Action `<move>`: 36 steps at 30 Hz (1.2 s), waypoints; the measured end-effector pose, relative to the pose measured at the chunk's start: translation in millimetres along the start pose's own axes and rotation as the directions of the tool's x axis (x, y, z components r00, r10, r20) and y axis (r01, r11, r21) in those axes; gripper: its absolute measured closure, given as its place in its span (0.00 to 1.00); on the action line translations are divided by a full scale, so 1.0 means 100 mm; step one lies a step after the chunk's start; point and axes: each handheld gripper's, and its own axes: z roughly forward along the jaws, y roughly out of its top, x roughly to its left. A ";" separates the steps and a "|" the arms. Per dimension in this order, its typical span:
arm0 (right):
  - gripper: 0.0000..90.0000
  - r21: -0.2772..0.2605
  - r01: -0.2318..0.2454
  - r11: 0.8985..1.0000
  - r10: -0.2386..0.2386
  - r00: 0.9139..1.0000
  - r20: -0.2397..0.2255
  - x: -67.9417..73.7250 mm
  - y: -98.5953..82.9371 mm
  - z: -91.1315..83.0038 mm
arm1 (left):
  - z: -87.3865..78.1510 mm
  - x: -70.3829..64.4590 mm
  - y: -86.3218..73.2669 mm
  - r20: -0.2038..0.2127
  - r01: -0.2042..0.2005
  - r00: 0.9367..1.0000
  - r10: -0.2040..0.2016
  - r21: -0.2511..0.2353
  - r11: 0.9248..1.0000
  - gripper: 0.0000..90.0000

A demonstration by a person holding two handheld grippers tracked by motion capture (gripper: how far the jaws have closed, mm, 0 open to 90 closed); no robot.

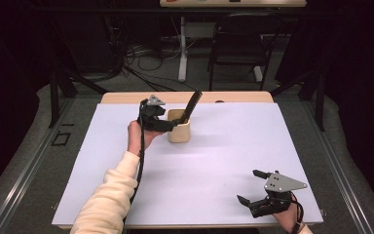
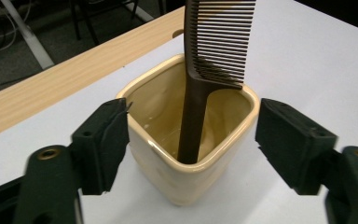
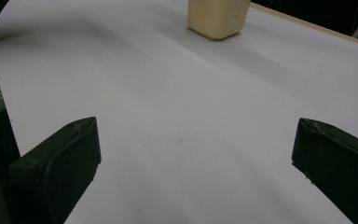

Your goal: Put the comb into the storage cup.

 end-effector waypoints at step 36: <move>0.01 -0.009 -0.003 1.000 0.003 1.000 -0.002 0.00 0.00 -0.02 | -0.40 -0.22 -0.38 -0.073 -0.021 0.997 0.022 0.008 1.000 0.00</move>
